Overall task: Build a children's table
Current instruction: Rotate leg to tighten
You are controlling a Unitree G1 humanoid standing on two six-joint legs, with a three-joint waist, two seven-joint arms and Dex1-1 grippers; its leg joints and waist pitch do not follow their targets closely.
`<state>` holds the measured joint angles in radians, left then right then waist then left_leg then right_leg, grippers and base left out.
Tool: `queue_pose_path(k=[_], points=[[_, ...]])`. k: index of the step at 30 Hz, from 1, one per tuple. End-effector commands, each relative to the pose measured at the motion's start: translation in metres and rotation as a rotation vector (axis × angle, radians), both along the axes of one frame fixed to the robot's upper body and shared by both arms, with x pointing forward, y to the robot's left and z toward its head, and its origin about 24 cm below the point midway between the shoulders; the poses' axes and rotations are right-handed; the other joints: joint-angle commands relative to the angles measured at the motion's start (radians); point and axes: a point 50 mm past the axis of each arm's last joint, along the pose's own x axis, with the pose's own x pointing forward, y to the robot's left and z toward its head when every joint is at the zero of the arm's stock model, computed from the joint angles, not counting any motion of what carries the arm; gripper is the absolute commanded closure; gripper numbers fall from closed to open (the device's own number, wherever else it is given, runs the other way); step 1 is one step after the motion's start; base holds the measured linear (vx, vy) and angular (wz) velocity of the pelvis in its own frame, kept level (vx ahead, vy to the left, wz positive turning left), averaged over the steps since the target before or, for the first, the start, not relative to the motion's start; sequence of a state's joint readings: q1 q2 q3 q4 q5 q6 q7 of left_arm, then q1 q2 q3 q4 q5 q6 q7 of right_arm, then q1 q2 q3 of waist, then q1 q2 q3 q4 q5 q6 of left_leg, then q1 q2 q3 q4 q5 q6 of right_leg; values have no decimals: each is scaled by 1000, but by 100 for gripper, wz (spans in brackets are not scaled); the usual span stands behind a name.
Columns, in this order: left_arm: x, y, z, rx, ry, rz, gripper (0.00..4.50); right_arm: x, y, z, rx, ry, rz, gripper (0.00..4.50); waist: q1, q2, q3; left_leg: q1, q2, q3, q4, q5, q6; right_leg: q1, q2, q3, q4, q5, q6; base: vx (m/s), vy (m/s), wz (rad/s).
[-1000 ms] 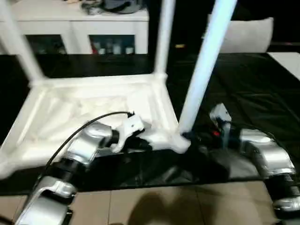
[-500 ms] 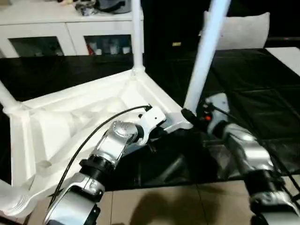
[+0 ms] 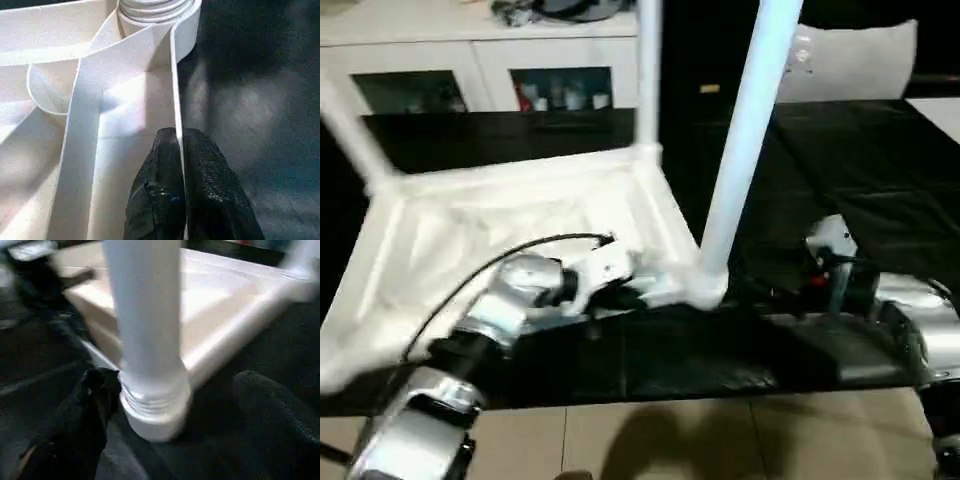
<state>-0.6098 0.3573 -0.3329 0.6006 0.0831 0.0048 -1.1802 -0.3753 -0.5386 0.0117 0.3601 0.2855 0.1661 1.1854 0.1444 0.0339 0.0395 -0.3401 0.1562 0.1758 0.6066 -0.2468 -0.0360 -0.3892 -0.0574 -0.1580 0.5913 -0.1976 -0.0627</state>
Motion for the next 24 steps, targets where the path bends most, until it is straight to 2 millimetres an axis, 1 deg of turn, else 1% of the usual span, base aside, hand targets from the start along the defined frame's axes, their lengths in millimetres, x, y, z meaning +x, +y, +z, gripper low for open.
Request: queue_pose_path(k=[1,2,4,5,6,7,8,9,10,11,12,14,15,16,19,20,23,24], points=[[-4,-7,3,27,3,-136,450,-2,5,6,2,5,100,78,3,-8,-67,-6,99,-39,-52,58,171,59,-130,87,-65,-126,-80,0,0,0],[-5,-7,4,25,7,-151,450,-2,6,6,2,10,116,86,8,-11,-69,-8,103,-41,-51,76,172,59,-132,88,-58,-104,-90,0,0,0],[-7,-7,7,21,16,-195,450,-4,10,5,10,31,164,98,13,-11,-74,-11,105,-42,-45,106,176,58,-134,88,-48,-60,-99,0,0,0],[-8,-7,9,21,19,-222,450,-5,12,4,18,46,191,110,17,-11,-78,-14,105,-44,-40,131,185,58,-136,90,-37,-9,-108,0,0,0],[-10,-8,10,24,24,-252,450,-6,16,3,28,65,219,120,16,-18,-77,-16,107,-44,-39,139,193,55,-134,90,-34,10,-113,0,0,0],[-10,-8,10,25,26,-262,450,-7,17,2,31,73,228,126,19,-15,-74,-17,107,-44,-38,128,201,51,-136,89,-34,0,-118,0,0,0],[-12,-9,11,28,33,-297,450,-8,20,0,39,96,255,130,21,-13,-70,-16,105,-41,-40,94,192,50,-138,88,-44,-54,-113,0,0,0],[-13,-9,11,28,33,-300,450,-8,20,-1,39,98,257,137,22,-13,-69,-16,104,-40,-41,79,184,51,-138,88,-49,-84,-110,0,0,0],[-13,-9,11,29,34,-309,450,-8,21,-2,42,107,264,137,24,-15,-67,-14,104,-39,-44,61,164,51,-137,89,-54,-132,-99,0,0,0],[-14,-10,12,24,34,-327,450,-10,24,-3,52,128,288,171,25,-14,-65,-13,103,-39,-46,44,149,50,-135,89,-60,-174,-88,0,0,0],[-14,-11,13,22,34,-333,450,-10,24,-4,57,136,299,171,26,-14,-65,-13,104,-39,-46,37,142,51,-136,90,-61,-186,-84,0,0,0],[-14,-11,13,20,35,-336,450,-10,25,-4,60,141,305,185,25,-15,-64,-13,105,-40,-48,28,128,51,-137,91,-61,-193,-80,0,0,0],[-14,-11,13,20,34,-336,450,-10,25,-4,60,143,306,185,25,-14,-64,-13,105,-40,-48,26,124,52,-137,91,-62,-197,-80,0,0,0],[-13,-11,13,20,33,-340,450,-12,25,-6,56,160,319,210,25,-14,-64,-13,103,-40,-48,26,120,52,-136,91,-62,-201,-76,0,0,0],[-13,-11,12,20,37,-338,450,-13,25,-7,58,184,330,219,26,-15,-66,-14,103,-40,-46,37,122,53,-136,92,-60,-182,-75,0,0,0],[-13,-10,12,17,41,-330,450,-13,25,-7,65,186,329,231,26,-16,-67,-15,102,-40,-46,42,122,53,-136,91,-58,-173,-73,0,0,0],[-9,-9,10,-6,73,-223,450,-15,27,-7,107,207,305,238,26,-15,-65,-13,102,-39,-46,41,122,52,-135,91,-60,-179,-76,0,0,0],[-5,-9,7,-5,87,-146,450,-13,30,-10,110,208,253,239,25,-16,-64,-14,102,-38,-47,35,118,53,-135,91,-62,-194,-72,0,0,0]])
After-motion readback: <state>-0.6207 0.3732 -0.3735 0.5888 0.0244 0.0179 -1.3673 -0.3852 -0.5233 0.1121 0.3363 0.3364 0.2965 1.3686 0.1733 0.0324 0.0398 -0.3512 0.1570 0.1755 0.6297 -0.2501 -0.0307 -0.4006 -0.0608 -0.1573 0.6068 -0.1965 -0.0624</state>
